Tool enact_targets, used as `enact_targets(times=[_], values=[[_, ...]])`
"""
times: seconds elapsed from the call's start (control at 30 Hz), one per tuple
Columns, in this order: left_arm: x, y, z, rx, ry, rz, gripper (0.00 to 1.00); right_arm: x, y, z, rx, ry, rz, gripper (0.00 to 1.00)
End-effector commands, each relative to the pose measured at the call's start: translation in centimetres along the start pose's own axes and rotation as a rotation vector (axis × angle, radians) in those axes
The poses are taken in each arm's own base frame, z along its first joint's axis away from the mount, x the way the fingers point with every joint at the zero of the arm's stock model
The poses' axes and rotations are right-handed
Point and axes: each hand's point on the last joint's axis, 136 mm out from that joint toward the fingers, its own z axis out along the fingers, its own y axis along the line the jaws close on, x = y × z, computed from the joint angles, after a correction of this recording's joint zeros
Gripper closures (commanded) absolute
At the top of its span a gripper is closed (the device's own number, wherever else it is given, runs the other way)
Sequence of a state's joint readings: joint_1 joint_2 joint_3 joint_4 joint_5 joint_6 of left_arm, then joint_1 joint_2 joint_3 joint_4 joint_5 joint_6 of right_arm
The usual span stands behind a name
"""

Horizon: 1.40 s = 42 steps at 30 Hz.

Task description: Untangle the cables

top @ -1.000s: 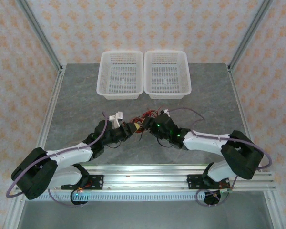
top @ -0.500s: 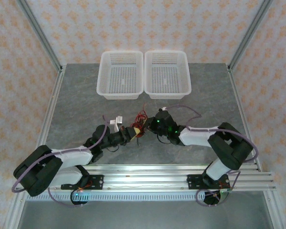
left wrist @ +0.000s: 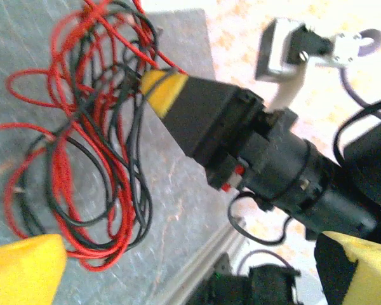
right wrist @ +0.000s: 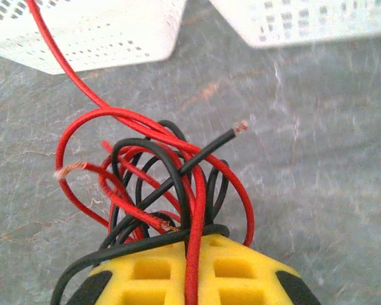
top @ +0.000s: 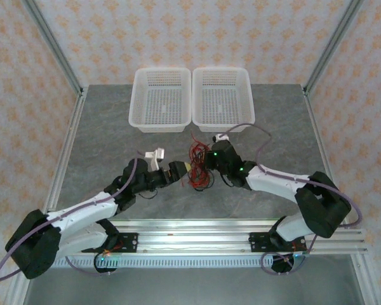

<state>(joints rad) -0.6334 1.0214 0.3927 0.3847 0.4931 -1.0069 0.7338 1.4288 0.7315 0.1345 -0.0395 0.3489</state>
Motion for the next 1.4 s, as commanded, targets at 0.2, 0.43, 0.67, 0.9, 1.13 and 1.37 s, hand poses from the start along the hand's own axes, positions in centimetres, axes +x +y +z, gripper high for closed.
enact_targets(times=[0.2, 0.43, 0.67, 0.9, 1.13, 1.37], values=[[-2.8, 5.2, -1.1, -0.379, -0.101, 0.158, 0.02, -0.4, -0.9, 0.5, 0.105, 0.076, -0.232, 0.62], [-4.3, 5.3, 1.1, -0.420, -0.103, 0.253, 0.09, -0.2, -1.2, -1.8, 0.154, 0.144, -0.012, 0.36], [-4.8, 3.7, 4.5, -0.365, -0.055, 0.319, 0.11, 1.9, -2.6, -4.6, 0.165, 0.136, 0.323, 0.31], [-4.4, 4.3, 9.0, -0.358, 0.034, 0.360, 0.13, 4.5, -3.2, -4.5, 0.111, 0.131, 0.496, 0.31], [-2.5, 4.5, 13.1, -0.350, 0.122, 0.400, 0.15, 5.2, -3.1, -2.7, 0.091, 0.125, 0.543, 0.32], [-3.1, 10.0, 13.5, -0.598, 0.081, 0.365, 0.31, 7.3, -3.7, 0.1, 0.126, 0.171, 0.552, 0.37]])
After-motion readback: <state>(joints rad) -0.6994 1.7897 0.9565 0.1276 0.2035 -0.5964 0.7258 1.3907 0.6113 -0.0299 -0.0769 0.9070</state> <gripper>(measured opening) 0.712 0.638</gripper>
